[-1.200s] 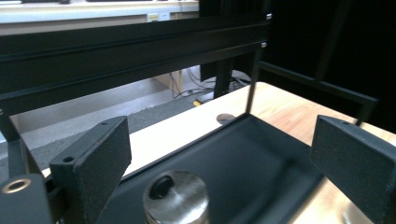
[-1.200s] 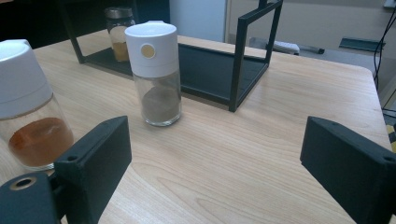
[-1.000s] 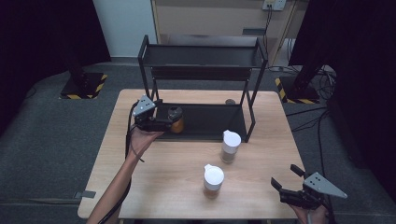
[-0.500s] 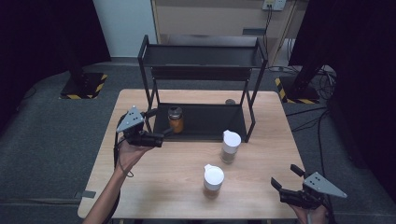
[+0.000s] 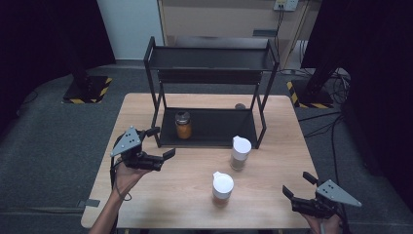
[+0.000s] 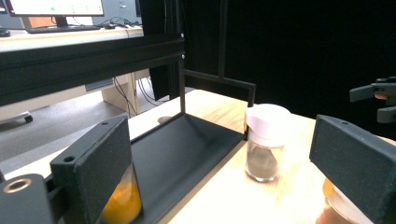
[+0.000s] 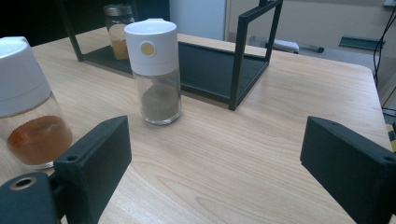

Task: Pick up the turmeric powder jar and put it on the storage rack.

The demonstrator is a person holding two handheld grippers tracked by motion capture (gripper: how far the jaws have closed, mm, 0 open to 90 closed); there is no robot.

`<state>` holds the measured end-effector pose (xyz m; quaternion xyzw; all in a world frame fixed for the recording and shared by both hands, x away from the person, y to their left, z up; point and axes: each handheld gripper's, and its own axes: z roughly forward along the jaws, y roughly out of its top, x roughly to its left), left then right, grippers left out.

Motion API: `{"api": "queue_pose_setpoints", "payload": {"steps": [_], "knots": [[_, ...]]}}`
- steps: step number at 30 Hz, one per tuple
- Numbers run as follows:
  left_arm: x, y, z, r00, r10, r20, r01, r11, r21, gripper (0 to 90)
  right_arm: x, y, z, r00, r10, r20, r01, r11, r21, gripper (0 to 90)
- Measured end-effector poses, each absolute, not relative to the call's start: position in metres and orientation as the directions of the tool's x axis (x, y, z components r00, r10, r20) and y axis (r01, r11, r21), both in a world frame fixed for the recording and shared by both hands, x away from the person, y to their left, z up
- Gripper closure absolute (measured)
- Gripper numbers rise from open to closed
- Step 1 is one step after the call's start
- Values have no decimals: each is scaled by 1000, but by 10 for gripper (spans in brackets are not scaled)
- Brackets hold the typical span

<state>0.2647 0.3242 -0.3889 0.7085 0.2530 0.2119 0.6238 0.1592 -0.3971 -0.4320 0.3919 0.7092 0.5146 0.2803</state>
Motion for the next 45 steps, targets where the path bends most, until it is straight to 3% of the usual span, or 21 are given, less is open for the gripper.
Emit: {"api": "queue_pose_setpoints", "payload": {"steps": [25,45], "knots": [[205,352,-434,720,690,-76,175,-74,982,39,159,-396,-431,-532,847,2,268,167,949,90],[184,371,-454,675,729,-113,241,-73,968,40,159,-396,-431,-531,848,-1,268,169,948,90]]}}
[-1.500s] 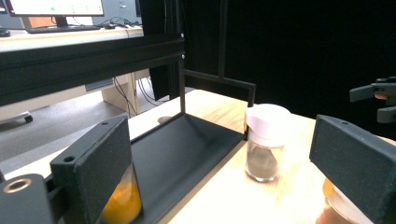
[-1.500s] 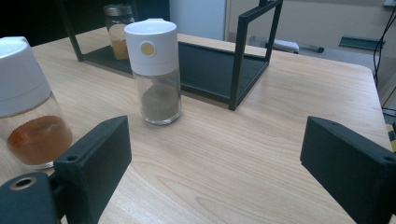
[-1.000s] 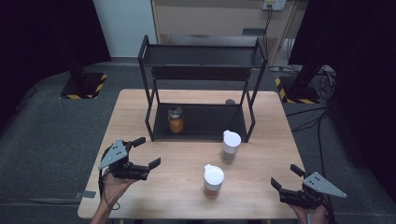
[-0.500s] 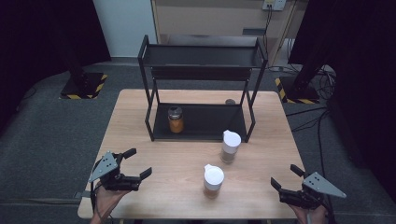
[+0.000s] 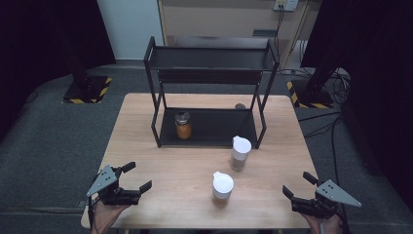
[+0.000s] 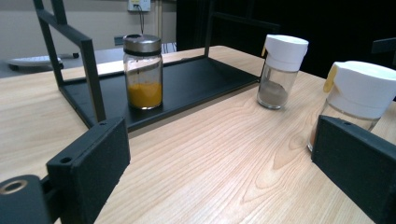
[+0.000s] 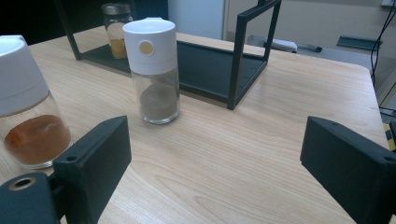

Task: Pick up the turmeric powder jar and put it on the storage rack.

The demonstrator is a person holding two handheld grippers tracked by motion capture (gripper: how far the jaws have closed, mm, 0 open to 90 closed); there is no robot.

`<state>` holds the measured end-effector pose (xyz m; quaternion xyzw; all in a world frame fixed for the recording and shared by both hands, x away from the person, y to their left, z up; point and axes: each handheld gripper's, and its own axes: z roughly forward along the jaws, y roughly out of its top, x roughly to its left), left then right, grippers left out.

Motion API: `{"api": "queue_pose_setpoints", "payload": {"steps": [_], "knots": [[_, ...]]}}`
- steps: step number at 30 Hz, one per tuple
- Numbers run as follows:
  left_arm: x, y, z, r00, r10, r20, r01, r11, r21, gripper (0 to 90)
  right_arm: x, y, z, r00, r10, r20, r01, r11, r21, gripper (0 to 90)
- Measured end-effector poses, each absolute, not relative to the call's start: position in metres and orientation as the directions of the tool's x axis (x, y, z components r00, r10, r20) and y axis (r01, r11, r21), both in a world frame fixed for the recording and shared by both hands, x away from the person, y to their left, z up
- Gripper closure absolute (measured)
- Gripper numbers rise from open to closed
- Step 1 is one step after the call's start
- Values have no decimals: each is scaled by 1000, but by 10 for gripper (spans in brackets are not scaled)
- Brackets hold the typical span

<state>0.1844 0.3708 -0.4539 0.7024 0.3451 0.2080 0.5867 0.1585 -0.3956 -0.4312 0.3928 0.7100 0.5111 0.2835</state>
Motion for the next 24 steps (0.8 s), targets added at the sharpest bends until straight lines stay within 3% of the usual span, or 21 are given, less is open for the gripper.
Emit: {"api": "queue_pose_setpoints", "payload": {"steps": [24], "knots": [[188,393,-470,711,688,-146,271,-77,959,39,160,-396,-432,-533,846,5,272,166,948,91]]}}
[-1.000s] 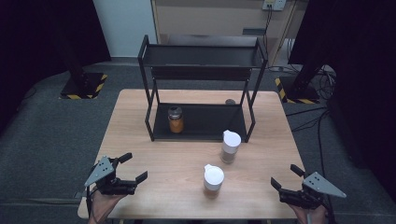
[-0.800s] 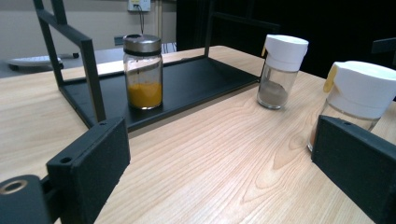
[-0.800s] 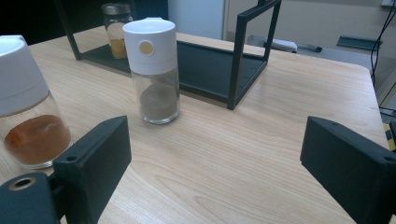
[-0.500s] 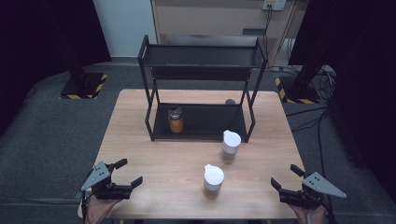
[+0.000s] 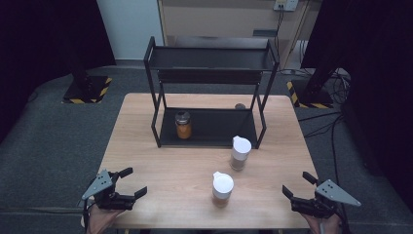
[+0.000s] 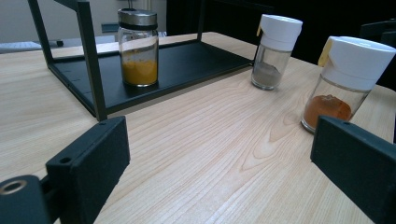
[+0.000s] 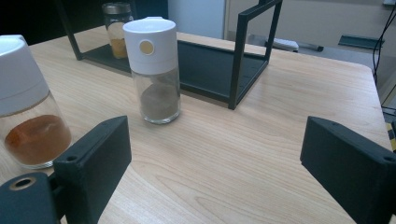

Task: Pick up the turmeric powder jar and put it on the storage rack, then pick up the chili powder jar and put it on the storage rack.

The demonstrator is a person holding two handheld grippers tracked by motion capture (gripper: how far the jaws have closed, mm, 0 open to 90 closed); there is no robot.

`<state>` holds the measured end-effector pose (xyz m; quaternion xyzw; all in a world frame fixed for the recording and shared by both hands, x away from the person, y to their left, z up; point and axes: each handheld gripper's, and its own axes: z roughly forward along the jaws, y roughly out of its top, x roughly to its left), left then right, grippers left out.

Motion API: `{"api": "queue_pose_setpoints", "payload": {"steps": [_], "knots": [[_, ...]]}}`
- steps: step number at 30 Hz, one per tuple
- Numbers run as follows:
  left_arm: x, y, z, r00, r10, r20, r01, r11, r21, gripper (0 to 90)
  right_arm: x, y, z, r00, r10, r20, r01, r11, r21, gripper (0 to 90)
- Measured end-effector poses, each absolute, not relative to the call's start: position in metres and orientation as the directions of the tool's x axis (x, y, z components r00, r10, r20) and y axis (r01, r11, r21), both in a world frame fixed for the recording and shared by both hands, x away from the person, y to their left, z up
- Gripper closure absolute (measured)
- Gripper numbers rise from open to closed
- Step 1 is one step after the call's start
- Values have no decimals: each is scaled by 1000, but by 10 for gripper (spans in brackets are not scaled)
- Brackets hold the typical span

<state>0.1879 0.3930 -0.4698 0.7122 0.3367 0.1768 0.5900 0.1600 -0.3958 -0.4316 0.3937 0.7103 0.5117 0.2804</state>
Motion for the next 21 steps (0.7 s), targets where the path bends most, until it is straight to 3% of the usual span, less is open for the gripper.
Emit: {"api": "queue_pose_setpoints", "payload": {"steps": [21], "knots": [[185,393,-470,702,697,-145,261,-62,963,12,159,-396,-431,-534,845,8,270,161,949,85]]}}
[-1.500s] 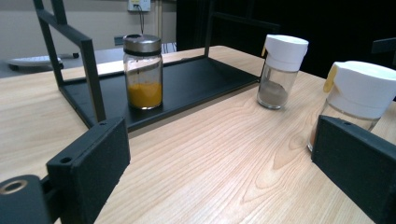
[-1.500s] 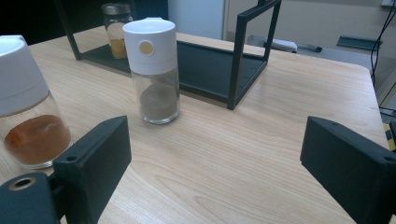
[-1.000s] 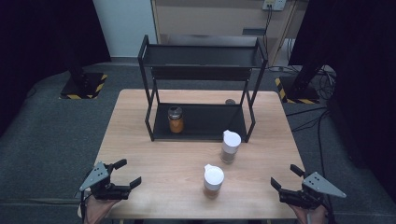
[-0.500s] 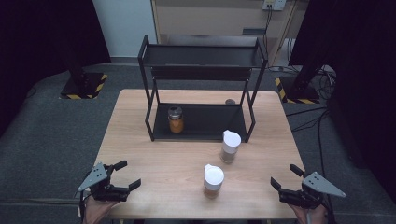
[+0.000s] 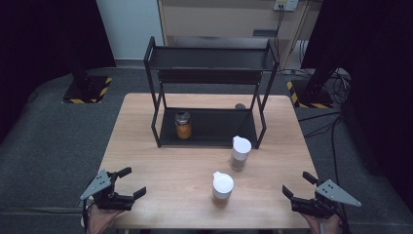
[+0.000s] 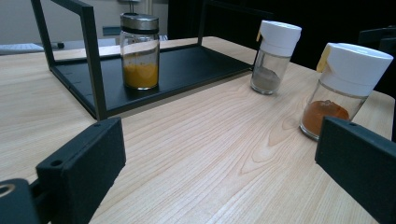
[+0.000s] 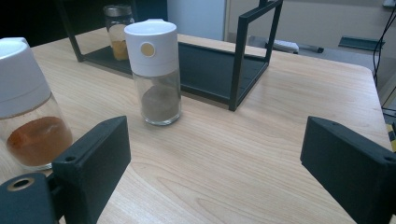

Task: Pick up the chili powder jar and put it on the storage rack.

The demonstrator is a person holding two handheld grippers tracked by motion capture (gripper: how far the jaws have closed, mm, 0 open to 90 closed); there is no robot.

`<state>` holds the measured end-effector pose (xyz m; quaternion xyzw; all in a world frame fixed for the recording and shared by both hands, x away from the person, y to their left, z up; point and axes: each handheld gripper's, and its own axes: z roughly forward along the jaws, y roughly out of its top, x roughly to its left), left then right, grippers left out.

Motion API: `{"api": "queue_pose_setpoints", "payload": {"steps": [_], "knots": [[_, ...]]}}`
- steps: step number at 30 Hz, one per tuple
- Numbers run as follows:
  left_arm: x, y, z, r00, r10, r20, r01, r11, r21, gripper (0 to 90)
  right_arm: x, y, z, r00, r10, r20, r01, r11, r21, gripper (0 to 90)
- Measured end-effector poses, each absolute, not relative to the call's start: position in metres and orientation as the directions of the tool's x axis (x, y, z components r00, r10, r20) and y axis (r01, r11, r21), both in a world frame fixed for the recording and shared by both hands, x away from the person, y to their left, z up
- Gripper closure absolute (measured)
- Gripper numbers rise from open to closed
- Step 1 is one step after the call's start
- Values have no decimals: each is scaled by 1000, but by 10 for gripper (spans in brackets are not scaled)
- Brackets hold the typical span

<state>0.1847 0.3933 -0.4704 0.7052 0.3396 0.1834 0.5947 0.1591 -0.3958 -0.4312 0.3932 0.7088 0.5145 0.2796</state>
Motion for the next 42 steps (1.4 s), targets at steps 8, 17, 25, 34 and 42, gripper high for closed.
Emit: {"api": "queue_pose_setpoints", "payload": {"steps": [8,17,25,34,42], "knots": [[184,391,-469,695,706,-140,268,-74,961,12,157,-391,-427,-555,832,-3,245,167,955,87],[187,389,-469,697,702,-146,278,-78,957,12,159,-383,-419,-578,816,25,257,153,954,86],[186,391,-470,696,703,-147,275,-72,959,14,165,-365,-400,-633,774,18,252,184,950,88],[186,391,-471,695,704,-147,273,-68,960,14,172,-347,-387,-694,719,39,252,192,948,90],[187,391,-471,696,703,-147,274,-71,959,14,179,-328,-376,-737,674,56,261,207,943,93]]}}
